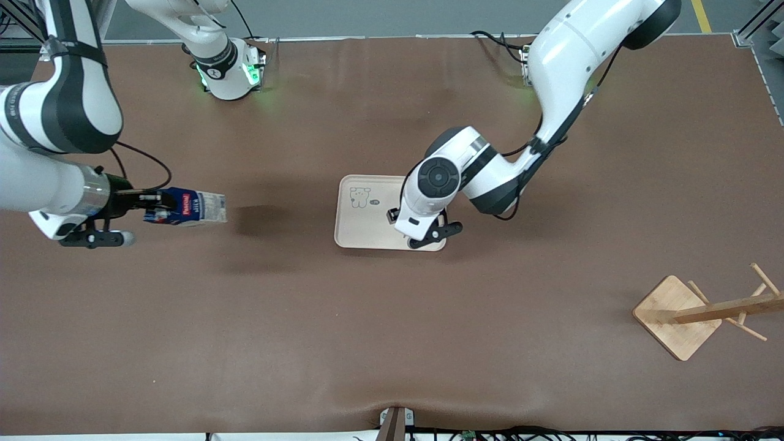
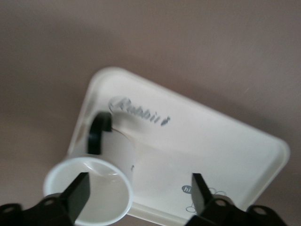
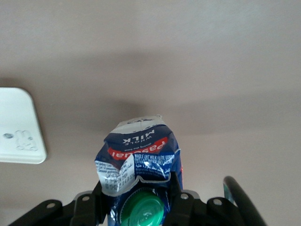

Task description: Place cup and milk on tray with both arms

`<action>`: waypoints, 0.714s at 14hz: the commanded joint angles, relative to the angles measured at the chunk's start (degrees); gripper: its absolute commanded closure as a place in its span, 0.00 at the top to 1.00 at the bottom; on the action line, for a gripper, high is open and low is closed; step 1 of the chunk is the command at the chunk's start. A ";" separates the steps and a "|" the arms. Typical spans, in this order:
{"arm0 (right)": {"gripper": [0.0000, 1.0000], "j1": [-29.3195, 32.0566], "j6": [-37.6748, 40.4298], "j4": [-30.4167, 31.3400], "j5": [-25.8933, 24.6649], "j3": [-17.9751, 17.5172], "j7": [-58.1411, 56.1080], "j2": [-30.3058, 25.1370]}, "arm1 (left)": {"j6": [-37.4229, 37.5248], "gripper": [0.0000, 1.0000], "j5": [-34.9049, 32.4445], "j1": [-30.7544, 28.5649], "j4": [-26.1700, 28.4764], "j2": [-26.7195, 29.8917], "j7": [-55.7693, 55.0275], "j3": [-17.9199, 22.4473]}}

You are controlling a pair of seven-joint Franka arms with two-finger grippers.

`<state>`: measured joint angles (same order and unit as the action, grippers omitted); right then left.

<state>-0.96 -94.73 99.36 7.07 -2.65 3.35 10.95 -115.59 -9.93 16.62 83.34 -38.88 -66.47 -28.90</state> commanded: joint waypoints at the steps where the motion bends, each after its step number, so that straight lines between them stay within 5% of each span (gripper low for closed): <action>1: 0.00 -8.14 1.47 -0.66 0.75 0.28 7.69 -0.75 | 5.19 1.00 -4.64 -4.91 -0.81 6.96 1.33 0.16; 7: 0.00 -24.85 -5.96 -0.05 0.66 0.36 36.85 0.12 | 15.04 1.00 -5.27 -19.76 -0.90 16.72 20.02 0.25; 10: 0.00 -28.82 -12.57 0.75 0.75 0.28 40.85 2.49 | 18.02 1.00 -4.67 -27.50 -0.90 21.03 32.96 -0.02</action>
<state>-28.03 -104.32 99.66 7.70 -3.08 41.69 12.03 -99.87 -14.31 -7.32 81.16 -21.39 -39.16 -28.34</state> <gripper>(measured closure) 0.480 0.000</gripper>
